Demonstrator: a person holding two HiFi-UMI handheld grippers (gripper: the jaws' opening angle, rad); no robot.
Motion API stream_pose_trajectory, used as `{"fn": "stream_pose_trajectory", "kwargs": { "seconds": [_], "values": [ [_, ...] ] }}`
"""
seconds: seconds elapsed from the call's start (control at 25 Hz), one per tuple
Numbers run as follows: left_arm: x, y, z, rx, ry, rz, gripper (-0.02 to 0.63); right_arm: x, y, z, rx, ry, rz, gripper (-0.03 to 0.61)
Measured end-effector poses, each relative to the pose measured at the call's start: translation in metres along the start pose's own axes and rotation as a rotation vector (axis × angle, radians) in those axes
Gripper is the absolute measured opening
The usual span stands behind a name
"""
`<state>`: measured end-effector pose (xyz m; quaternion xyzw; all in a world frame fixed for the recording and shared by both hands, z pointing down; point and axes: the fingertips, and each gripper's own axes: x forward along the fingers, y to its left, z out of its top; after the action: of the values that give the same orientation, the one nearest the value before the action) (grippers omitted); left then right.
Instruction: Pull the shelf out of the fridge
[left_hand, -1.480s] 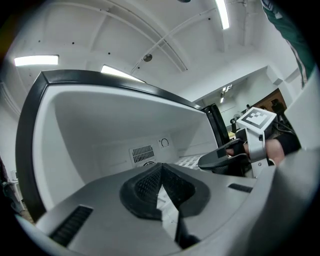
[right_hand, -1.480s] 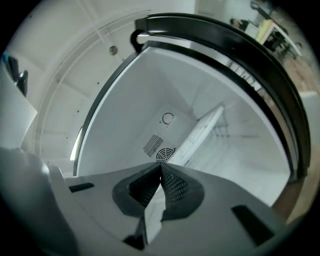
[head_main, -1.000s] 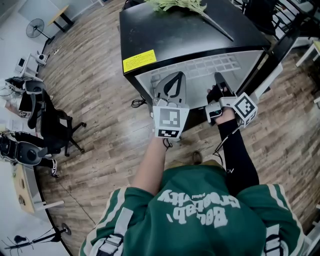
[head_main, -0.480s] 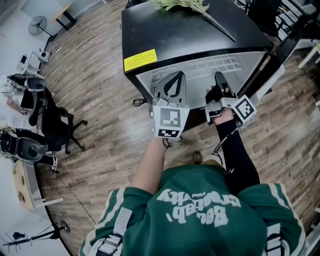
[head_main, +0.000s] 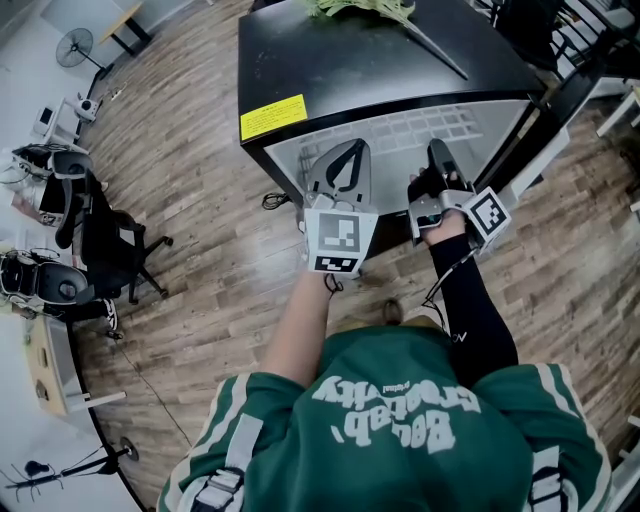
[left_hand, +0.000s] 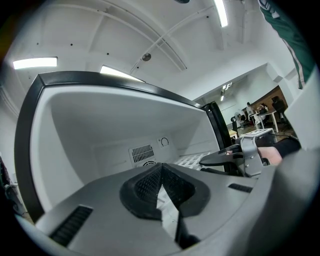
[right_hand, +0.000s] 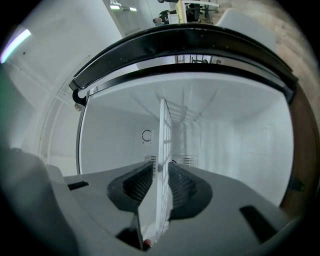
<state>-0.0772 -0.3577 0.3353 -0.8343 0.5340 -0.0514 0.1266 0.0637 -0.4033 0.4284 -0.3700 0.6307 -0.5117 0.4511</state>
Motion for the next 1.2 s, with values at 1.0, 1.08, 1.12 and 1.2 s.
{"fn": "stream_pose_trajectory", "kwargs": {
  "seconds": [1.0, 1.08, 1.12, 1.2],
  "values": [
    [-0.003, 0.014, -0.006, 0.002, 0.014, 0.069, 0.015, 0.049, -0.007, -0.005, 0.078, 0.003, -0.007, 0.095],
    [-0.003, 0.018, -0.007, 0.003, 0.016, 0.078, 0.015, 0.053, -0.008, -0.006, 0.085, 0.003, -0.006, 0.094],
    [-0.003, 0.019, -0.007, 0.004, 0.017, 0.081, 0.015, 0.054, -0.009, -0.007, 0.09, 0.002, -0.008, 0.094],
    [-0.004, 0.019, -0.007, 0.003, 0.015, 0.083, 0.015, 0.056, -0.01, -0.007, 0.097, -0.001, -0.013, 0.091]
  ]
}}
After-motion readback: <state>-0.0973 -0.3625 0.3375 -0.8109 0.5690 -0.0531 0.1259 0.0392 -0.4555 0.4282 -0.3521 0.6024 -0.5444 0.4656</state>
